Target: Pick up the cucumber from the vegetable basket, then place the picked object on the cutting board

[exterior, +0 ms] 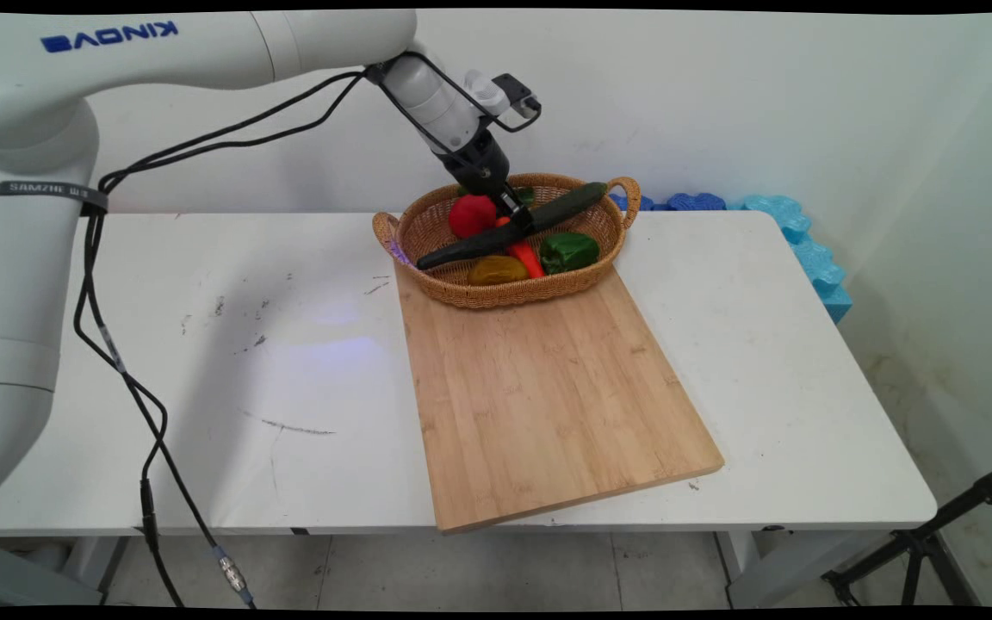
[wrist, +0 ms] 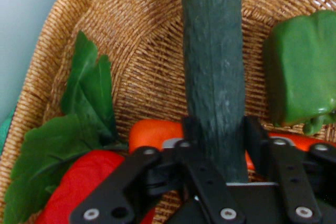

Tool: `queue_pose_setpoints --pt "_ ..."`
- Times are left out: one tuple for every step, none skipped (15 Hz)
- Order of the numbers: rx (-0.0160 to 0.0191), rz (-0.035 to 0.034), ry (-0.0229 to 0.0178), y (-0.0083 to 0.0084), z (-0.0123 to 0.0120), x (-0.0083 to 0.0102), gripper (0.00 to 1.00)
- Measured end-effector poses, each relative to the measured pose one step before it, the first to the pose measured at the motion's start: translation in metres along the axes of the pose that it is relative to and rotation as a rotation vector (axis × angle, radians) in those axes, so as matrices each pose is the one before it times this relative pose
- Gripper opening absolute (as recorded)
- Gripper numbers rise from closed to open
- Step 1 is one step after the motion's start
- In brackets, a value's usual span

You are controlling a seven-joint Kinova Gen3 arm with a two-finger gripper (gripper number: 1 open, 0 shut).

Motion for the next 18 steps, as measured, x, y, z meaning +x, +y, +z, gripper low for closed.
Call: queue_pose_setpoints --pt "0.00073 0.00588 -0.00098 0.00003 0.00119 0.00023 0.00" --pt "0.00027 0.00485 -0.00016 0.00024 0.00103 0.00042 0.00" --pt "0.00072 0.00463 0.00084 0.00031 0.00032 0.00022 0.00" --pt "0.00044 0.00474 0.00205 0.00044 -0.00013 0.00073 0.00" --pt "0.00016 0.00389 0.00252 0.00041 -0.00045 0.00089 0.00" --pt "0.00084 0.00442 0.00546 0.00029 -0.00228 0.00163 0.00" --pt "0.00151 0.00467 0.00757 0.00022 -0.00394 0.00262 0.00" --pt "0.00203 0.00353 0.00861 -0.00003 -0.00499 0.00311 0.00" --pt "0.00100 0.00335 0.01124 0.00018 -0.00787 0.00432 0.00" --pt "-0.00009 0.00322 0.01106 0.00056 -0.00924 0.00424 0.00" --pt "-0.00142 0.00283 0.00996 0.00099 -0.00972 0.00387 0.00" --pt "-0.00206 0.00210 0.00588 0.00081 -0.00737 0.00234 0.00" --pt "-0.00366 0.00434 0.00852 0.00177 -0.01184 0.00344 0.00" --pt "-0.00483 0.00410 0.00749 0.00207 -0.01459 0.00277 0.00" --pt "-0.00670 0.00450 0.00646 0.00305 -0.01535 0.00198 0.00" --pt "-0.00719 0.00362 0.00379 0.00317 -0.01310 0.00043 0.00" --pt "-0.00621 0.00165 0.00153 0.00262 -0.00829 -0.00007 0.00" --pt "-0.00980 0.00300 0.00210 0.00455 -0.01228 -0.00058 0.00"
